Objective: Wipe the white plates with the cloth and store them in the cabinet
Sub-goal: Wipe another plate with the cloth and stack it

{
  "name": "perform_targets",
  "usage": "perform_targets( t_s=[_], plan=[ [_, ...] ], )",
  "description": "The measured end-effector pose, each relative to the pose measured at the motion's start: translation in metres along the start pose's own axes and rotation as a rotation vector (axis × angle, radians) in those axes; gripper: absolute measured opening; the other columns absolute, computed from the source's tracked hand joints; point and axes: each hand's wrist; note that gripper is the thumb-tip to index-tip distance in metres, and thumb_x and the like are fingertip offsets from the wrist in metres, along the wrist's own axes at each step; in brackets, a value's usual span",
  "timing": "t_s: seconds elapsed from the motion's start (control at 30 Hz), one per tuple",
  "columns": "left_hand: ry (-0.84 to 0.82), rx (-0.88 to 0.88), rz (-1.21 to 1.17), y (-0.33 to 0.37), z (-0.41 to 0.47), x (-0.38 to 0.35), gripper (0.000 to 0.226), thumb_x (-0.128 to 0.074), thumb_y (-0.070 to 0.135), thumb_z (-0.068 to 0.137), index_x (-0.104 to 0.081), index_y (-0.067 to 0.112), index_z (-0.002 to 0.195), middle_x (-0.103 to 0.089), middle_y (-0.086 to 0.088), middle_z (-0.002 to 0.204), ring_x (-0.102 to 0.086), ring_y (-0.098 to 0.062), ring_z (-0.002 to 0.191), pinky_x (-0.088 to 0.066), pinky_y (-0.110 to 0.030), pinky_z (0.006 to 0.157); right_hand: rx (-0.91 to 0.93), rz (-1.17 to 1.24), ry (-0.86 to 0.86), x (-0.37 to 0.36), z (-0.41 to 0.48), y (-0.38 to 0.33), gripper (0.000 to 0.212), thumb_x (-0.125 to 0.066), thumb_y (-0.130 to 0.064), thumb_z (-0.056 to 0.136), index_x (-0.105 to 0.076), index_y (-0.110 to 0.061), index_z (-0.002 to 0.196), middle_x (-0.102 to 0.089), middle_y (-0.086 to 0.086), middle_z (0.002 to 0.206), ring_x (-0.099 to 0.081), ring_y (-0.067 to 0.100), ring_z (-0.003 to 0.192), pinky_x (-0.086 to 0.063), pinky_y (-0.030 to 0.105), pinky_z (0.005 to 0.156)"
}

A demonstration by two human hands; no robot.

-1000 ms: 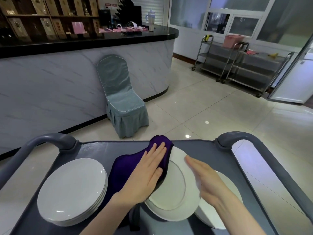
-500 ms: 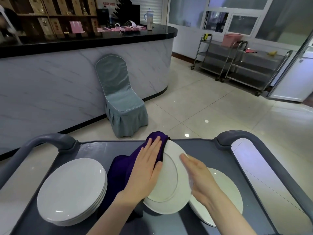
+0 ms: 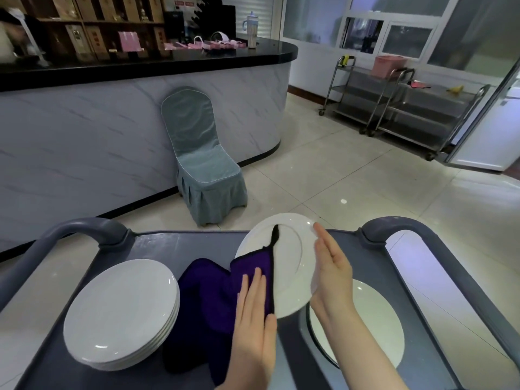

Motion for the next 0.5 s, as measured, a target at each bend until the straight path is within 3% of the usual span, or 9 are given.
perform_targets(
  t_s=[0.13, 0.23, 0.3, 0.4, 0.5],
  plan=[
    [-0.015, -0.017, 0.063, 0.004, 0.026, 0.011, 0.055, -0.023, 0.031, 0.101, -0.011, 0.039, 0.153, -0.009, 0.025, 0.161, -0.006, -0.007, 0.151, -0.003, -0.024, 0.121, 0.053, 0.007, 0.016, -0.007, -0.015, 0.005, 0.030, -0.047, -0.011, 0.103, -0.069, -0.026, 0.118, -0.068, -0.016, 0.124, -0.059, -0.002, 0.119, -0.041, 0.028, 0.108],
    [0.058, 0.131, -0.202, -0.005, 0.033, 0.022, 0.053, -0.030, 0.032, 0.102, -0.011, 0.039, 0.151, -0.008, 0.024, 0.161, -0.005, -0.003, 0.150, -0.008, -0.038, 0.124, 0.072, 0.094, 0.017, -0.011, -0.004, -0.010, 0.030, -0.047, -0.008, 0.103, -0.068, -0.024, 0.118, -0.067, -0.014, 0.126, -0.057, 0.003, 0.124, -0.040, 0.030, 0.110],
    [0.086, 0.173, -0.258, -0.004, 0.027, 0.022, 0.061, -0.031, 0.024, 0.101, -0.006, 0.041, 0.153, -0.004, 0.025, 0.161, -0.003, -0.003, 0.150, -0.007, -0.043, 0.124, 0.100, 0.123, 0.018, -0.017, 0.002, -0.024, 0.031, -0.047, -0.008, 0.103, -0.068, -0.026, 0.116, -0.068, -0.018, 0.123, -0.060, -0.003, 0.117, -0.044, 0.023, 0.100],
    [0.026, 0.018, -0.039, 0.013, 0.017, 0.012, 0.068, -0.026, 0.026, 0.096, 0.007, 0.046, 0.152, 0.008, 0.025, 0.161, 0.006, -0.004, 0.150, 0.005, -0.027, 0.122, 0.139, 0.117, 0.030, -0.028, 0.001, -0.026, 0.032, -0.046, -0.008, 0.102, -0.068, -0.029, 0.113, -0.067, -0.022, 0.122, -0.057, -0.011, 0.115, -0.041, 0.013, 0.094],
    [-0.069, -0.172, 0.184, 0.022, 0.013, 0.000, 0.081, -0.035, 0.021, 0.088, 0.007, 0.036, 0.155, 0.005, 0.017, 0.163, 0.003, -0.009, 0.151, 0.004, -0.026, 0.120, 0.122, 0.104, 0.030, -0.030, -0.008, -0.012, 0.034, -0.046, -0.007, 0.103, -0.069, -0.030, 0.113, -0.068, -0.022, 0.119, -0.058, -0.009, 0.115, -0.042, 0.017, 0.100]
  ],
)
Point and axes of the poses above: each hand's wrist, its own z-axis towards the middle knuckle, its own x-axis out of the back of the hand, y = z × x
